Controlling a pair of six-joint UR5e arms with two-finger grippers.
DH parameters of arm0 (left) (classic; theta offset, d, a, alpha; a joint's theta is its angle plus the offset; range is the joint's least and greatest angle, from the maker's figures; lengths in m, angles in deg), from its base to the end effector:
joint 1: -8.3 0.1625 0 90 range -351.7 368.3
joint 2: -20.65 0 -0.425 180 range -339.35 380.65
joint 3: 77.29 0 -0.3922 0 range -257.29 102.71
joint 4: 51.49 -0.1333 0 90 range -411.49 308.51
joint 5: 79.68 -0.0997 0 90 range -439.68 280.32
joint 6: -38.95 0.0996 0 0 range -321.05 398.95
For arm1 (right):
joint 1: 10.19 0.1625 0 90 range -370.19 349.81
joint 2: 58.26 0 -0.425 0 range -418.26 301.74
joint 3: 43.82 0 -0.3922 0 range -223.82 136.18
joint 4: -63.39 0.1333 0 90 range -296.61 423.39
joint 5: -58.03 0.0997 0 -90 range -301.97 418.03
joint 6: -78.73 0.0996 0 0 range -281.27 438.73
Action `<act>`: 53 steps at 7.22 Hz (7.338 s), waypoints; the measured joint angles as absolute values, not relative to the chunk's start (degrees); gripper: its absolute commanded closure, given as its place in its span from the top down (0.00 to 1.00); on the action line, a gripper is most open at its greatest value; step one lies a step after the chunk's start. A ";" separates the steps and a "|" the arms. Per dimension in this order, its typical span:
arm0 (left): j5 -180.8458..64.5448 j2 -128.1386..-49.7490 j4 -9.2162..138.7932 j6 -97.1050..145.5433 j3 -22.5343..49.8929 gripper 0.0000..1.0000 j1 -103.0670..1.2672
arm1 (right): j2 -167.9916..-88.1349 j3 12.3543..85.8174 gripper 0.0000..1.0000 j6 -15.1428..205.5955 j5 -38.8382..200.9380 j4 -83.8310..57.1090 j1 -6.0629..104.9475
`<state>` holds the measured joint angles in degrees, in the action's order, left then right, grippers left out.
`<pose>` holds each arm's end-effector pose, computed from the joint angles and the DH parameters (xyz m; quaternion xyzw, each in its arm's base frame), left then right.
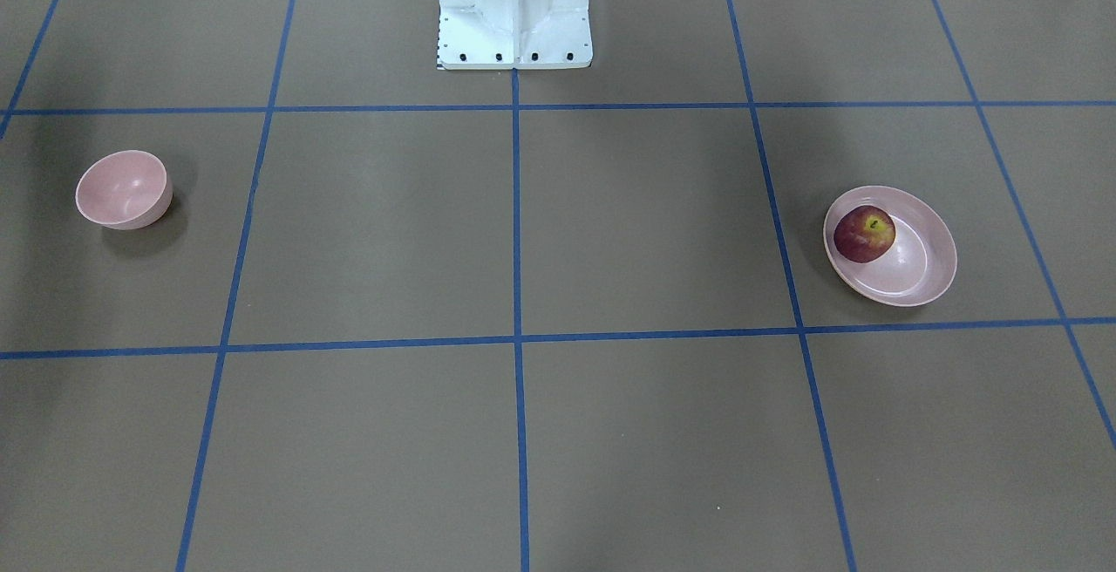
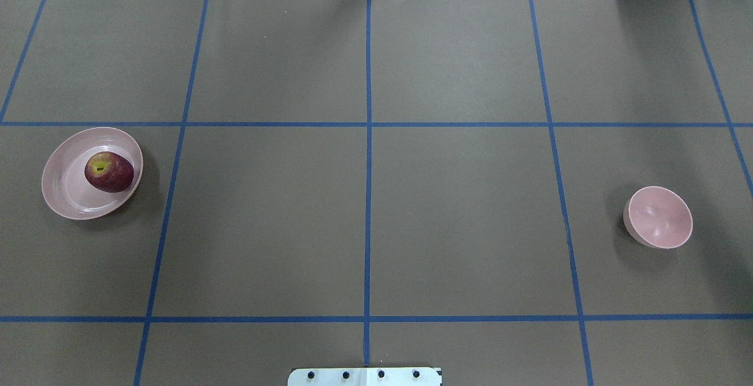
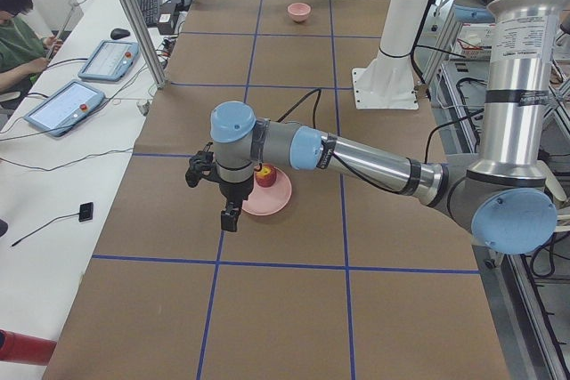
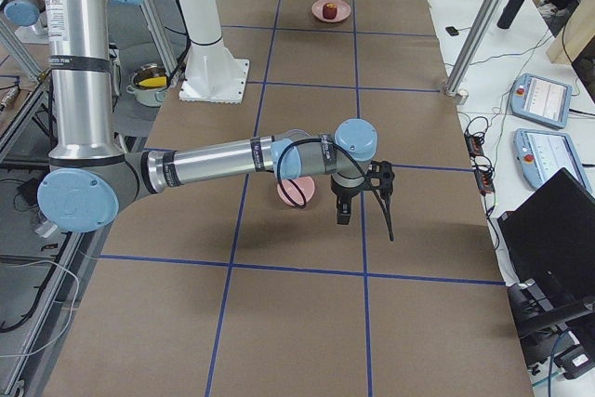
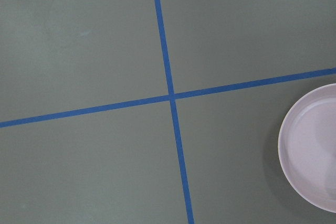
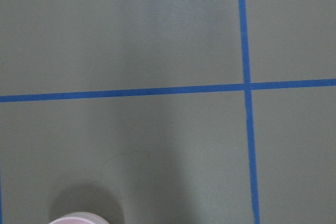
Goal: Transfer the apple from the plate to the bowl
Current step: 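Lower the right gripper onto the rim of the small pink bowl, then drag the bowl toward center with right gripper while left gripper nears apple, then slide the bowl centerward with right gripper while left gripper grasps apple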
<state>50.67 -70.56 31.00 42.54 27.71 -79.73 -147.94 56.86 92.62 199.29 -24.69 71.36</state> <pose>-0.0517 -0.4977 0.5379 0.0760 0.3429 0.0715 0.9336 -0.0182 -0.5012 0.5511 0.0163 -0.4413 -0.0061 0.8972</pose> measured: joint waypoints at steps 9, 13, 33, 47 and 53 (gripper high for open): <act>53.43 -70.75 33.87 36.67 27.56 0.99 -77.93 | -155.93 52.86 1.00 108.37 199.81 2.77 51.63; 53.62 -70.75 33.94 36.67 27.98 0.99 -77.92 | -155.50 50.49 0.00 108.35 199.68 2.97 49.36; 47.44 -79.06 51.35 -6.24 19.83 0.99 -49.69 | -127.82 55.54 0.00 135.21 200.75 -10.52 47.79; 46.41 -78.89 52.63 -6.26 16.83 0.81 -44.05 | -115.76 49.63 0.00 138.66 188.69 -16.32 37.57; 47.77 -77.21 45.81 -5.43 25.47 0.00 -45.42 | -112.11 46.03 0.00 138.99 186.87 -16.27 34.98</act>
<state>47.77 -77.21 45.81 -5.43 25.47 -45.42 -112.11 46.03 138.99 186.87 -16.27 34.98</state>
